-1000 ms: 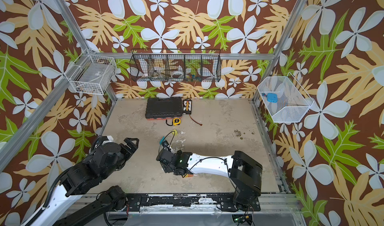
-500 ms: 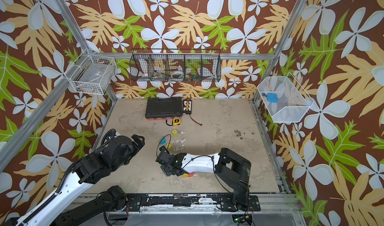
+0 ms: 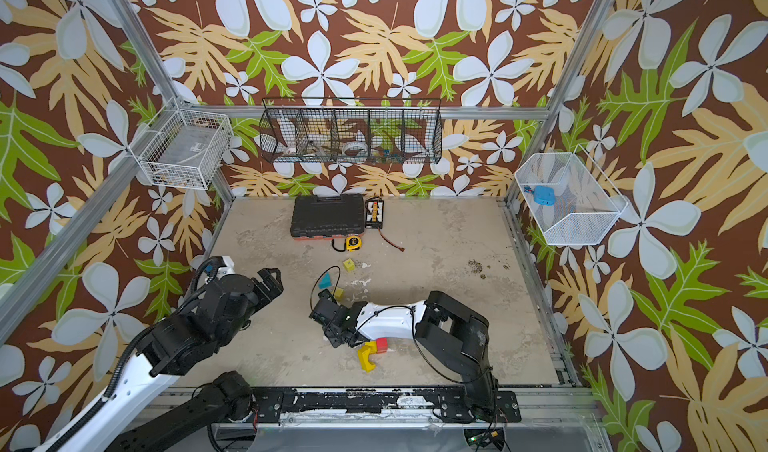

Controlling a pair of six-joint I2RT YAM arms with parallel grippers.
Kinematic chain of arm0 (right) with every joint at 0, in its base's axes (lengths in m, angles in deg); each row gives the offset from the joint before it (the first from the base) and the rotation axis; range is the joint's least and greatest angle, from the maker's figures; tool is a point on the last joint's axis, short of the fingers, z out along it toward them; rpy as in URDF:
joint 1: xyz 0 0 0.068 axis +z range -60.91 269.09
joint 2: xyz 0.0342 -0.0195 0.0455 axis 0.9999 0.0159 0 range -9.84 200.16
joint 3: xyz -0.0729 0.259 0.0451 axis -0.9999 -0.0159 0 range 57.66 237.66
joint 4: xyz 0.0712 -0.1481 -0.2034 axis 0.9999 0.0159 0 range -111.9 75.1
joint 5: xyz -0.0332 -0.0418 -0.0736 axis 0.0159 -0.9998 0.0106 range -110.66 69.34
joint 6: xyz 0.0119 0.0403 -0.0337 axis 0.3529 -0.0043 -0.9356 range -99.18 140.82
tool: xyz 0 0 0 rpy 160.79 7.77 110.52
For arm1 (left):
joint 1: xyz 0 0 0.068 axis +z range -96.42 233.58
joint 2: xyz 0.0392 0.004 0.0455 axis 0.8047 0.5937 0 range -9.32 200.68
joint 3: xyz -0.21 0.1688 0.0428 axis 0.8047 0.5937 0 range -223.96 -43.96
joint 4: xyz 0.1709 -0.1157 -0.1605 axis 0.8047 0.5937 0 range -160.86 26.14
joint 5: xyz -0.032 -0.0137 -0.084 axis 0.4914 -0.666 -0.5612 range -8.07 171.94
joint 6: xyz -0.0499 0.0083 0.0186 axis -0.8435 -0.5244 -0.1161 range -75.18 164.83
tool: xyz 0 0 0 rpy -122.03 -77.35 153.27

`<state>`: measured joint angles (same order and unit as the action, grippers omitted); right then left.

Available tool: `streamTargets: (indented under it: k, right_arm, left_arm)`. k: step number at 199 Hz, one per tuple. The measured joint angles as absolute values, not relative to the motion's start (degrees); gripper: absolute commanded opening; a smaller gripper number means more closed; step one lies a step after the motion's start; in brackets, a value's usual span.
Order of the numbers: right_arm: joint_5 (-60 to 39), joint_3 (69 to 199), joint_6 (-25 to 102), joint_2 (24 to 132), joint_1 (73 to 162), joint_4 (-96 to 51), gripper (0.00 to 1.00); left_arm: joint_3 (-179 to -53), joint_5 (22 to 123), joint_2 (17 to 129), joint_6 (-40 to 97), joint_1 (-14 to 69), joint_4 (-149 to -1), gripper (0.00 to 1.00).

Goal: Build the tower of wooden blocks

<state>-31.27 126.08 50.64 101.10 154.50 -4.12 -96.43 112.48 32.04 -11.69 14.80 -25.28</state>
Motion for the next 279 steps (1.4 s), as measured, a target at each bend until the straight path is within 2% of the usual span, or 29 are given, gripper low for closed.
streamTargets:
  k: [42, 97, 151, 191, 279]
  right_arm:
    - [-32.5, 126.9, 51.1, 99.8, 154.2, -1.4, 0.62]
    - [-34.6, 125.7, 53.3, 90.9, 154.6, 1.3, 0.66]
    - [-38.2, 122.5, 58.8, 84.6, 161.6, 6.4, 0.67]
    - [-37.5, 117.9, 64.1, 84.5, 166.1, 6.8, 0.69]
    - [-32.9, 115.2, 69.7, 90.4, 170.4, 3.6, 0.67]
  left_arm:
    - [-88.5, 111.8, 28.8, -11.2, 14.9, -28.1, 0.97]
    - [-76.8, 109.2, 27.3, -13.7, 15.0, -34.1, 0.97]
    - [-69.5, 104.9, 29.3, -14.9, 19.5, -42.2, 0.96]
    - [-65.5, 99.6, 28.2, -13.5, 25.4, -46.2, 0.95]
    - [-62.4, 94.8, 23.6, -10.9, 25.9, -49.4, 0.96]
